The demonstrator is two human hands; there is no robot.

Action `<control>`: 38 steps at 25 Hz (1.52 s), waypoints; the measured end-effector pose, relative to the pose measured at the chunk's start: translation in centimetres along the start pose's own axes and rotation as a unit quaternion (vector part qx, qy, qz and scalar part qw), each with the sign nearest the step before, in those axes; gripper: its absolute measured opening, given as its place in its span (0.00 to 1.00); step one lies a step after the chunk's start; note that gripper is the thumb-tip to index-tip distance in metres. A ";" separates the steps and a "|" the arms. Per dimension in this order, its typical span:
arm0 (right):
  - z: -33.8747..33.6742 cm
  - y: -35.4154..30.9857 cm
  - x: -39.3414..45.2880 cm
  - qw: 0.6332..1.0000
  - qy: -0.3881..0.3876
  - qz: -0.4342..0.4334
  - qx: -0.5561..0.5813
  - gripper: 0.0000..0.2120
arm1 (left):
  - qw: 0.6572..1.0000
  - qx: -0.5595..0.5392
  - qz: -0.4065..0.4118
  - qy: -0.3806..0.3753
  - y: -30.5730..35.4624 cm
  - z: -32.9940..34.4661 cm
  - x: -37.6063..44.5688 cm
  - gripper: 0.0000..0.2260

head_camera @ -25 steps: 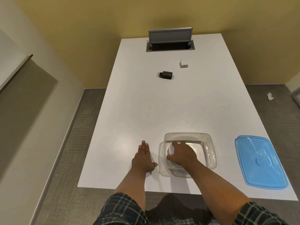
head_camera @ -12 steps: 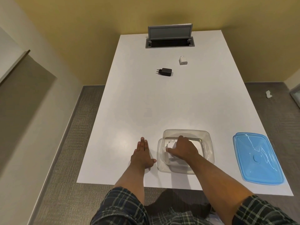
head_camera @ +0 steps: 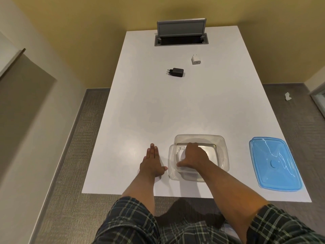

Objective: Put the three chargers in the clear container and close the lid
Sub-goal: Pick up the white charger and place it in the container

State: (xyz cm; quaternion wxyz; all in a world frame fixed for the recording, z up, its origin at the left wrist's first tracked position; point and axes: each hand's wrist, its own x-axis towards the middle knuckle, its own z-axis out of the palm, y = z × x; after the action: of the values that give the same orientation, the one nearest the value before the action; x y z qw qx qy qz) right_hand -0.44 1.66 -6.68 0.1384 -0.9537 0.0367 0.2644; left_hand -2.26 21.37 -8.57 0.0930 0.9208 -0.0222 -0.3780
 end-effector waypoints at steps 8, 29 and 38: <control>-0.2 0.2 -0.1 0.999 0.014 -0.015 0.038 0.25 | 1.000 -0.003 -0.002 0.005 0.2 0.0 -0.1 0.46; -4.9 0.6 1.7 0.937 0.267 -0.161 -0.156 0.25 | 0.967 0.045 0.056 0.245 0.0 -0.1 2.0 0.27; -10.3 0.2 9.9 0.980 0.184 -0.062 0.039 0.19 | 0.958 0.071 0.075 0.267 0.5 -4.3 7.8 0.29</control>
State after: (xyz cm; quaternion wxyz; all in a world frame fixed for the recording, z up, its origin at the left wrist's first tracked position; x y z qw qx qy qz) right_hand 13.14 -1.39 -3.37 0.1827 -0.9803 0.0124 0.0738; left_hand 6.32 20.71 -10.94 0.0579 0.9882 -0.0921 -0.1078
